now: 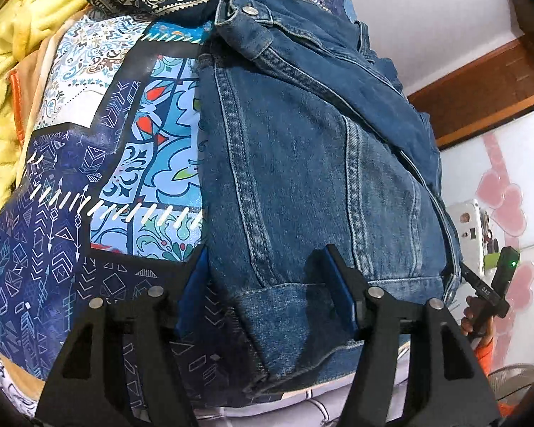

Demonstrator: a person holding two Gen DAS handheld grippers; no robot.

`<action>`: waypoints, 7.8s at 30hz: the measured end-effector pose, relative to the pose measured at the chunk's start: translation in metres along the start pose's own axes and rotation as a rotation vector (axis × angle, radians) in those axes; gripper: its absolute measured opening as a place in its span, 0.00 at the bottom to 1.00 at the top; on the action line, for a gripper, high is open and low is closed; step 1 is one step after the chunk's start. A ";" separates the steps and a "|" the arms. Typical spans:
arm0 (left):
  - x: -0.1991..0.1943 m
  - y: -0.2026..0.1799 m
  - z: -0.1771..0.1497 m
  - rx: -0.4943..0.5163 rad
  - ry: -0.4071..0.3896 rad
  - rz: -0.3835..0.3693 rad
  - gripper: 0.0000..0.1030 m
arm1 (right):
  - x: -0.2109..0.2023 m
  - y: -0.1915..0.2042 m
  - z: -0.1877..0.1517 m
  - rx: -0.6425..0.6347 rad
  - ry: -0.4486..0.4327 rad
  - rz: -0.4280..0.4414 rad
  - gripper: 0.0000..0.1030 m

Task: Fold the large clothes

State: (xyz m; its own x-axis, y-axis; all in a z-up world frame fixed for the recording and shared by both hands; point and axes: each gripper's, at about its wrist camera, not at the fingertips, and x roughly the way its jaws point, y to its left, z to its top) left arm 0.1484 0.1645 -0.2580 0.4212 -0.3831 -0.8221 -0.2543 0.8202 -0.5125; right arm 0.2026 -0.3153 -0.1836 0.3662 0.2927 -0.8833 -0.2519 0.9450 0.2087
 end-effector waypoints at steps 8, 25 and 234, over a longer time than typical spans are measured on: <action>0.002 -0.020 -0.010 0.067 -0.010 -0.020 0.58 | 0.005 0.008 -0.004 0.045 0.030 0.169 0.28; -0.067 -0.080 0.050 0.222 -0.316 -0.018 0.15 | -0.037 0.055 0.073 -0.120 -0.163 0.180 0.09; -0.106 -0.061 0.126 0.125 -0.813 0.189 0.17 | 0.127 0.286 0.144 -0.537 -0.002 0.172 0.85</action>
State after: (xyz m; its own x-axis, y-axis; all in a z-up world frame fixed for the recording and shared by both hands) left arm 0.2286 0.2086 -0.1083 0.8890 0.1514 -0.4321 -0.3055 0.8992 -0.3133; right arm 0.3064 0.0134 -0.1756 0.2809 0.4366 -0.8547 -0.7288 0.6765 0.1060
